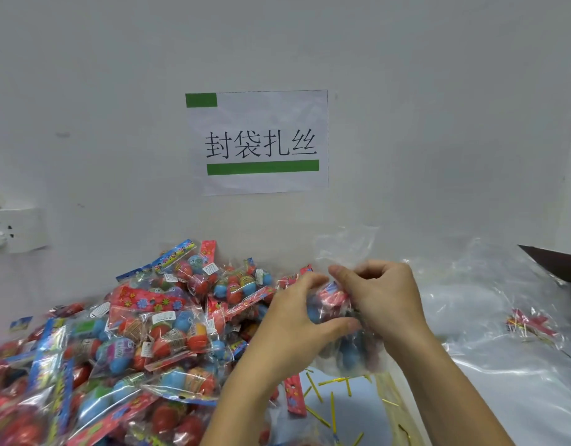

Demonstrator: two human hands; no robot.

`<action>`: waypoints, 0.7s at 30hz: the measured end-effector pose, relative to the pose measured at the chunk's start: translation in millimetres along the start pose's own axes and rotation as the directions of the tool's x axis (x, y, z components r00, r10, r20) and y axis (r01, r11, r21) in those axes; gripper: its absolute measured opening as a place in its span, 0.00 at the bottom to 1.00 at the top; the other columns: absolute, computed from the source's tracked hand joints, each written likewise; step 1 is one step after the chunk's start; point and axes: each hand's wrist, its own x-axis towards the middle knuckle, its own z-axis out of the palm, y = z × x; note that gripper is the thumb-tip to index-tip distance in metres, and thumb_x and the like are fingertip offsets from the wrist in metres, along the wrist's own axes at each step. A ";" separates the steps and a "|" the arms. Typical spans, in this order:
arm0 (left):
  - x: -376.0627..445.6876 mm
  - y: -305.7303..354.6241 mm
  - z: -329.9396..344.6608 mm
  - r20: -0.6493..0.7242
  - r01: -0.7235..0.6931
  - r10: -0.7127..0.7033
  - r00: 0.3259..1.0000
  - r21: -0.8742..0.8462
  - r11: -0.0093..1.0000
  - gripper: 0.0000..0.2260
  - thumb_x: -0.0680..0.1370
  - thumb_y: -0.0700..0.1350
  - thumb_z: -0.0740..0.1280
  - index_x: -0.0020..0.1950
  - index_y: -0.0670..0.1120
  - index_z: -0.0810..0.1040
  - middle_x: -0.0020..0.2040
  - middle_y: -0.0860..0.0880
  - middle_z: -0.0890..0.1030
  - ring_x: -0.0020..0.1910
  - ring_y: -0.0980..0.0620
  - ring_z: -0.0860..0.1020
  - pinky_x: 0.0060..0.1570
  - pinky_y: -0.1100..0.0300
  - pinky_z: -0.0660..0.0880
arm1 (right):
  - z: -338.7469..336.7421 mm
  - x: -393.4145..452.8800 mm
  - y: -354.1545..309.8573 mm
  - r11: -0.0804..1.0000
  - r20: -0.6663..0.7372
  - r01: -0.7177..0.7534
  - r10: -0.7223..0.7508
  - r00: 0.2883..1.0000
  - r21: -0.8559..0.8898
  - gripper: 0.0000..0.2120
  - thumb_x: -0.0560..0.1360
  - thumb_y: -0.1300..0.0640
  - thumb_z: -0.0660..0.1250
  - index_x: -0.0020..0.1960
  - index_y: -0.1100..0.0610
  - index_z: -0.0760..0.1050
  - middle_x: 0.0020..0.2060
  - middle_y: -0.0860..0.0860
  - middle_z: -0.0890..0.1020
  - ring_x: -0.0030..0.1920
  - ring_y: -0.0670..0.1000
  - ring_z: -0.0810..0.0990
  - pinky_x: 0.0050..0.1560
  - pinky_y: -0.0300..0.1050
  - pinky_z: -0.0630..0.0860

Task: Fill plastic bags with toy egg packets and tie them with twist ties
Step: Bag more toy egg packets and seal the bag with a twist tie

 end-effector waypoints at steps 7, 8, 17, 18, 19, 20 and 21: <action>-0.7 -11.9 -8.1 0.053 -0.027 0.028 0.998 -0.010 1.000 0.23 0.73 0.43 0.76 0.60 0.65 0.74 0.57 0.74 0.76 0.60 0.76 0.71 0.55 0.79 0.66 | -4.3 -4.9 -3.3 0.999 0.208 -0.023 0.016 0.978 0.030 0.19 0.69 0.53 0.80 0.37 0.69 0.79 0.29 0.59 0.78 0.30 0.52 0.75 0.33 0.46 0.71; -1.5 -13.8 -10.8 0.073 -0.030 0.030 0.997 -0.013 0.999 0.24 0.73 0.41 0.75 0.62 0.64 0.74 0.59 0.72 0.77 0.62 0.74 0.71 0.58 0.77 0.66 | -5.0 -5.7 -3.2 0.999 0.245 -0.038 0.028 0.969 0.034 0.21 0.68 0.52 0.80 0.38 0.70 0.79 0.31 0.60 0.77 0.32 0.53 0.74 0.34 0.48 0.69; -6.3 -8.5 -21.8 0.232 0.028 -0.029 0.972 0.005 1.000 0.25 0.74 0.38 0.71 0.65 0.62 0.76 0.59 0.60 0.82 0.56 0.55 0.81 0.55 0.60 0.80 | -13.6 -5.9 -0.4 0.999 0.439 0.006 0.012 0.898 -0.041 0.09 0.74 0.58 0.75 0.40 0.64 0.85 0.43 0.72 0.81 0.38 0.56 0.77 0.42 0.53 0.71; -6.4 -5.4 -20.5 0.242 0.004 -0.007 0.970 0.012 1.000 0.24 0.74 0.39 0.69 0.62 0.65 0.76 0.57 0.57 0.83 0.56 0.49 0.82 0.56 0.53 0.80 | -13.5 -5.4 0.1 0.999 0.434 0.006 0.011 0.901 -0.037 0.09 0.74 0.58 0.74 0.40 0.64 0.85 0.43 0.73 0.80 0.38 0.57 0.76 0.42 0.53 0.70; -6.5 -1.9 -19.5 0.250 -0.013 0.011 0.968 0.006 1.000 0.23 0.74 0.40 0.67 0.60 0.66 0.76 0.56 0.52 0.84 0.55 0.44 0.82 0.56 0.47 0.79 | -13.5 -4.8 0.7 1.000 0.425 0.006 0.007 0.905 -0.030 0.09 0.75 0.58 0.74 0.40 0.64 0.85 0.42 0.72 0.81 0.37 0.57 0.76 0.41 0.53 0.71; -6.1 1.1 -18.6 0.248 -0.019 0.022 0.969 -0.016 1.000 0.21 0.74 0.43 0.64 0.59 0.66 0.77 0.56 0.49 0.84 0.55 0.42 0.81 0.57 0.43 0.78 | -13.7 -4.2 1.0 1.000 0.414 0.007 0.006 0.910 -0.030 0.08 0.75 0.58 0.74 0.40 0.62 0.85 0.39 0.69 0.82 0.36 0.57 0.77 0.40 0.53 0.71; -5.8 3.0 -17.8 0.232 -0.017 0.029 0.972 -0.053 0.998 0.19 0.74 0.45 0.62 0.59 0.66 0.78 0.57 0.48 0.83 0.57 0.43 0.80 0.58 0.44 0.77 | -13.8 -3.7 1.3 0.999 0.404 0.013 0.002 0.915 -0.034 0.08 0.75 0.58 0.74 0.39 0.61 0.86 0.36 0.65 0.83 0.35 0.57 0.77 0.39 0.53 0.71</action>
